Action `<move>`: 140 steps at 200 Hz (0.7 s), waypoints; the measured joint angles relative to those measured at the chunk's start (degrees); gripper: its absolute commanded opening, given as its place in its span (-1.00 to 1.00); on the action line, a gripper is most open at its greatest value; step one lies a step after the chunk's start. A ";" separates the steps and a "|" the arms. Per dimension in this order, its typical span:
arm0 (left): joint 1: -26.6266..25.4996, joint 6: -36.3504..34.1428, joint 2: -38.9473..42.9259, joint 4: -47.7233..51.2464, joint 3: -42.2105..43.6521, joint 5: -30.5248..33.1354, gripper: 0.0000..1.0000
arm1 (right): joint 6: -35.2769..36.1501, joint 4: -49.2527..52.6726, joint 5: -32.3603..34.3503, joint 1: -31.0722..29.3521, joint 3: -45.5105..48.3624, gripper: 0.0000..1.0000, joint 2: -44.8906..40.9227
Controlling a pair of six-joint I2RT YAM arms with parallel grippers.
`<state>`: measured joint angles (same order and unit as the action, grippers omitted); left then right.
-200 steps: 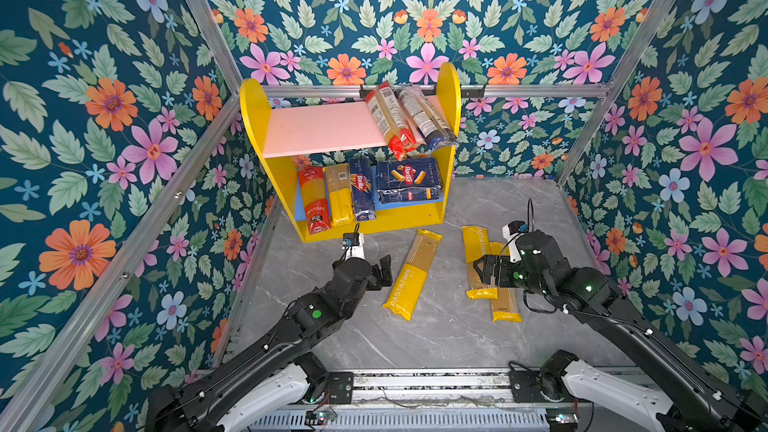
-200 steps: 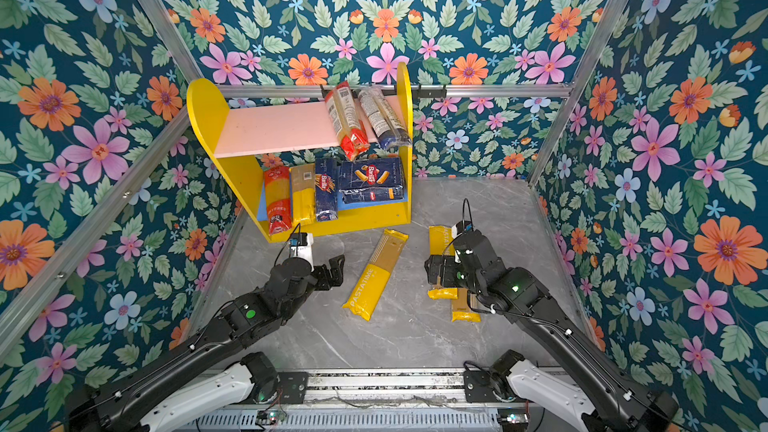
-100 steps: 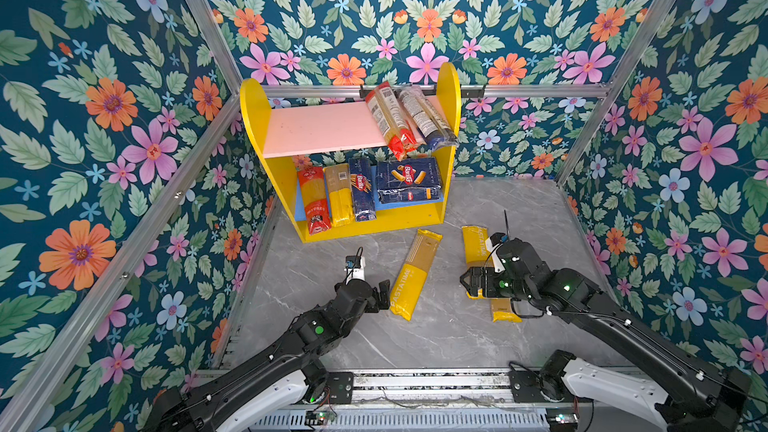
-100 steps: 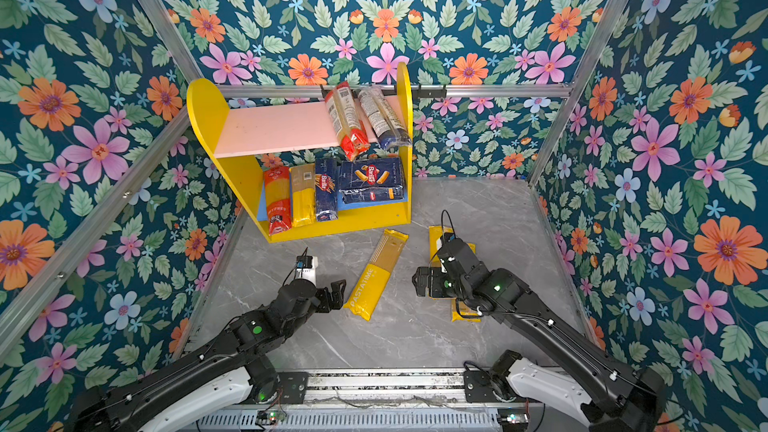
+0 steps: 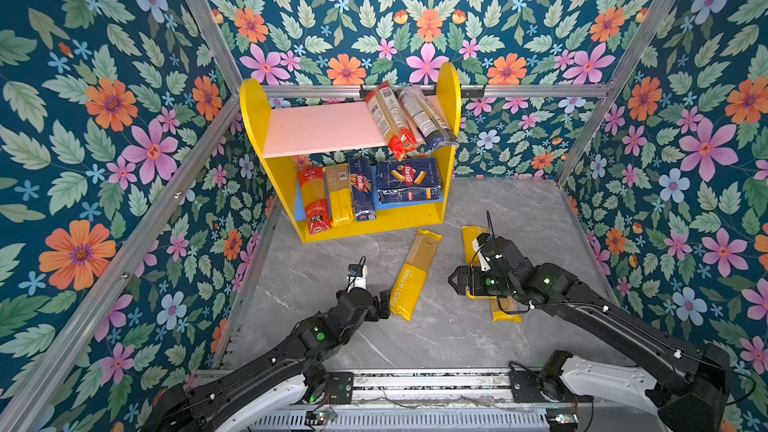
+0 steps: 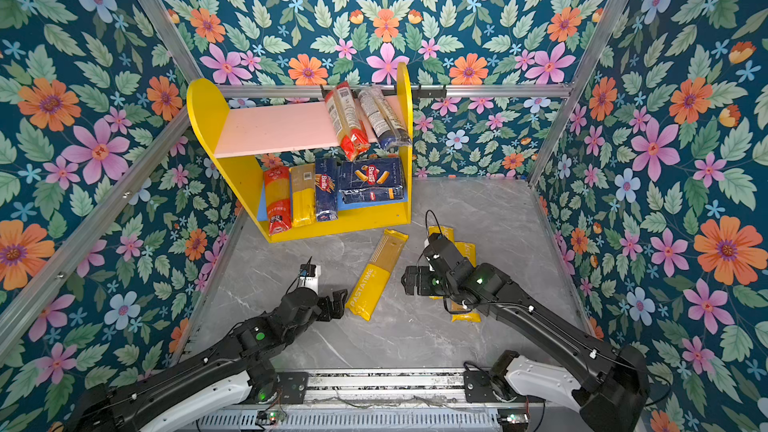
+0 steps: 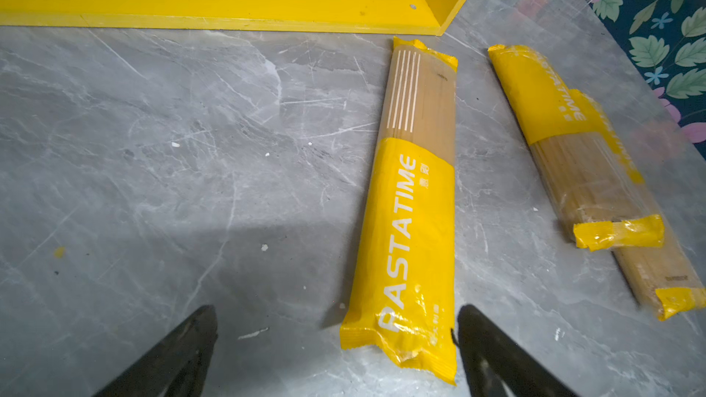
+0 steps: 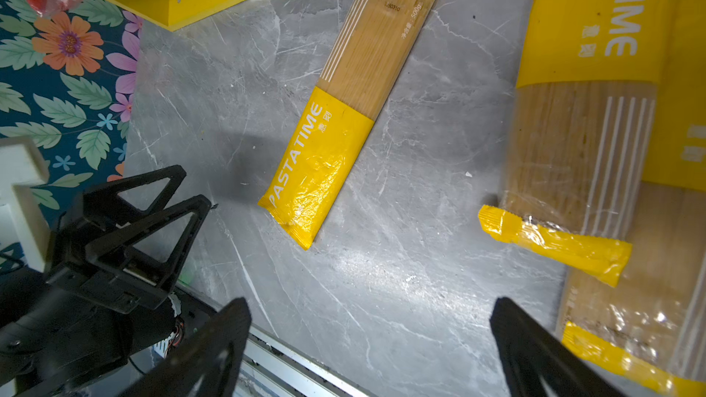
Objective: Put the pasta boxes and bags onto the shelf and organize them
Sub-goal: 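Lower the left gripper toward the lone yellow bag while the right gripper hovers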
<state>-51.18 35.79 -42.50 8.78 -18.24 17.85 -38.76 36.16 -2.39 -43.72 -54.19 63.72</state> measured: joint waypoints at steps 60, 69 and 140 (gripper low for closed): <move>-0.87 -0.22 0.13 -0.17 1.53 0.22 1.00 | -0.50 -2.45 -0.42 -0.72 -1.46 0.98 4.87; -1.07 -0.22 0.20 -0.24 1.97 0.20 1.00 | -0.50 -2.69 -0.44 -0.76 -1.79 0.98 5.70; -2.99 -0.22 -3.72 -1.05 1.49 0.24 1.00 | -0.37 -4.72 -0.63 -0.90 -4.33 0.99 10.47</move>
<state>-54.17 35.57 -46.22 7.73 -16.75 18.09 -39.13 31.44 -3.03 -44.62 -58.52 74.19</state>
